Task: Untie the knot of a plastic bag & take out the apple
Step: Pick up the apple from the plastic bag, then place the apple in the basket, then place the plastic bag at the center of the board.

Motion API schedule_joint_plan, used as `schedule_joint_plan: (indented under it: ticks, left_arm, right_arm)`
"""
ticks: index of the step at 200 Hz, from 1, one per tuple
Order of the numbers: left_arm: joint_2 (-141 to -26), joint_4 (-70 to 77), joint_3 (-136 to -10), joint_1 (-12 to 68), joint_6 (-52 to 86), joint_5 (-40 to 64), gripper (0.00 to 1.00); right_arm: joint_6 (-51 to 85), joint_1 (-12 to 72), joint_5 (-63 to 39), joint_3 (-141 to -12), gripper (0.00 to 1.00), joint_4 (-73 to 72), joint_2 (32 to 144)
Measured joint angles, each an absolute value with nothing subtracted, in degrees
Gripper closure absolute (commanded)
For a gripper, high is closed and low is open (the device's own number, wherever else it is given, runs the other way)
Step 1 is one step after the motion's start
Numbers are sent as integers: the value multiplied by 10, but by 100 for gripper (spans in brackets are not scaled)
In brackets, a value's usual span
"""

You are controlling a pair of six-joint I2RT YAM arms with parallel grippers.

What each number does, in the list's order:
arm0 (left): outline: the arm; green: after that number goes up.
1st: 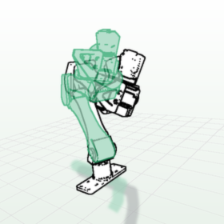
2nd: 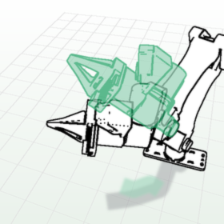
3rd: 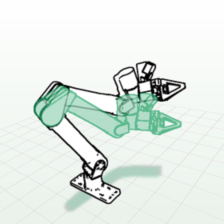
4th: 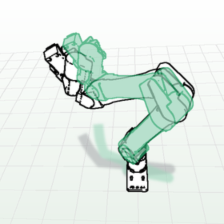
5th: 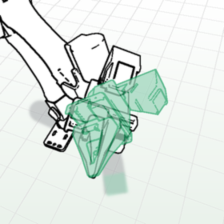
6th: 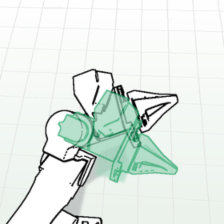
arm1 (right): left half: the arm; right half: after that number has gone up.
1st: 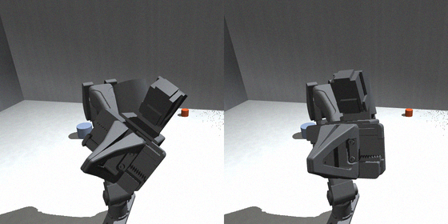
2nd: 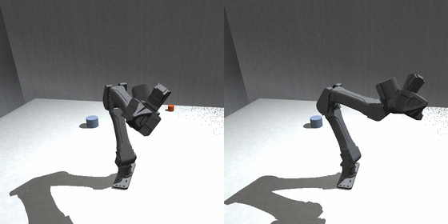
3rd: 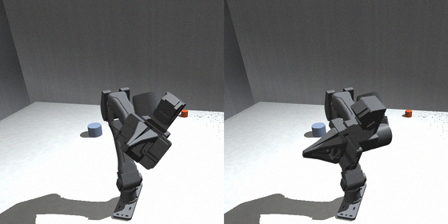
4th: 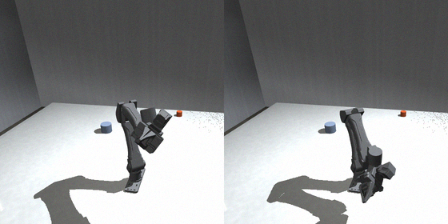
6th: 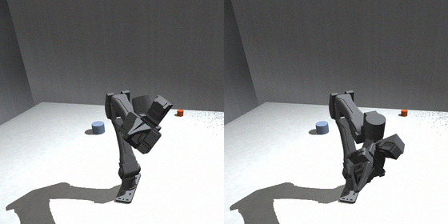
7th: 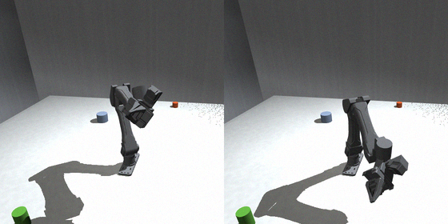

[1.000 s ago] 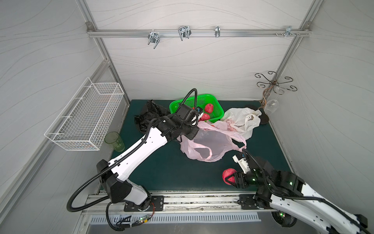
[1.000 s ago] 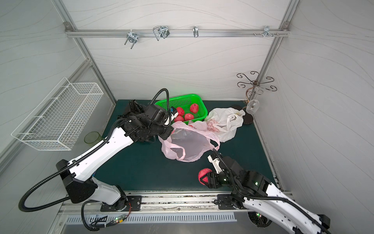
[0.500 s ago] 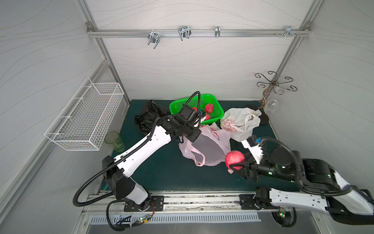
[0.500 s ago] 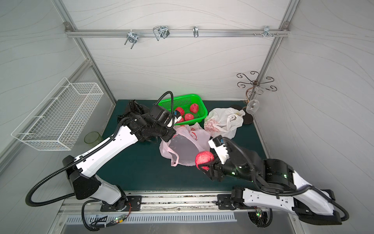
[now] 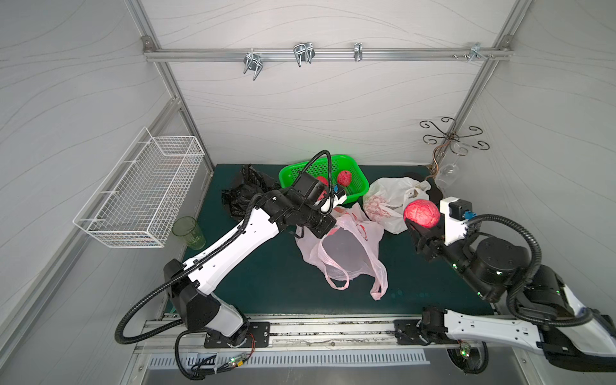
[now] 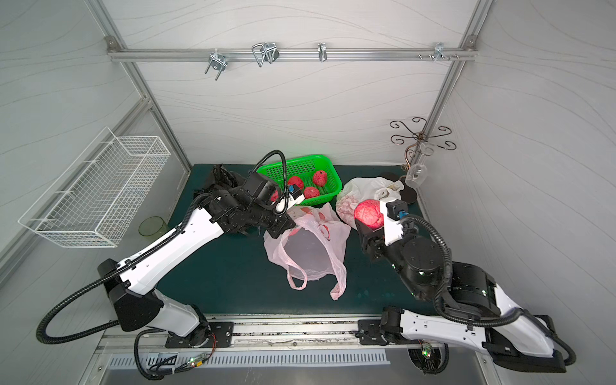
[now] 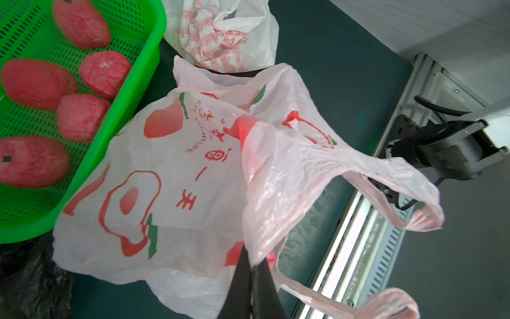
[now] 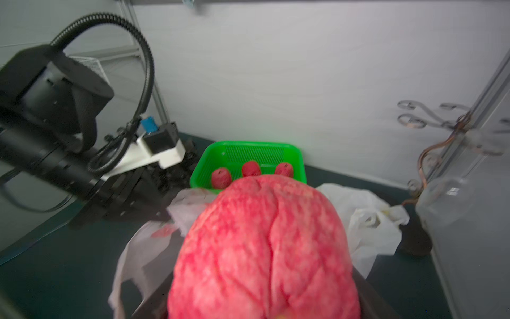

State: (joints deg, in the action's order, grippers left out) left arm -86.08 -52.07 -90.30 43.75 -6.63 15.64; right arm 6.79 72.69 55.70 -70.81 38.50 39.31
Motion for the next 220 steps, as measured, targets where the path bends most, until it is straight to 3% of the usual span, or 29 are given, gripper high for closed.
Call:
schedule_joint_plan:
  ticks: [23,52,76,157,220]
  left_arm:
    - [-861,-523,-903,452,-74,161,100]
    - [-861,-531,-903,467,-83,176,100]
    - [-861,-539,-903,480,-89,193,100]
    - [-861,-566,-896,549,-97,143,100]
    - [-851,-555,-736,544,-44,80,100]
  right_arm:
    - [53,578,517,-747,100,344,468]
    - [116,336,339,-801,100,321,587]
    - [179,237,205,-830,100,309,700]
    - [225,217,-45,-1019,100,288,1057]
    - [191,246,-95,-1156,100,322,1212]
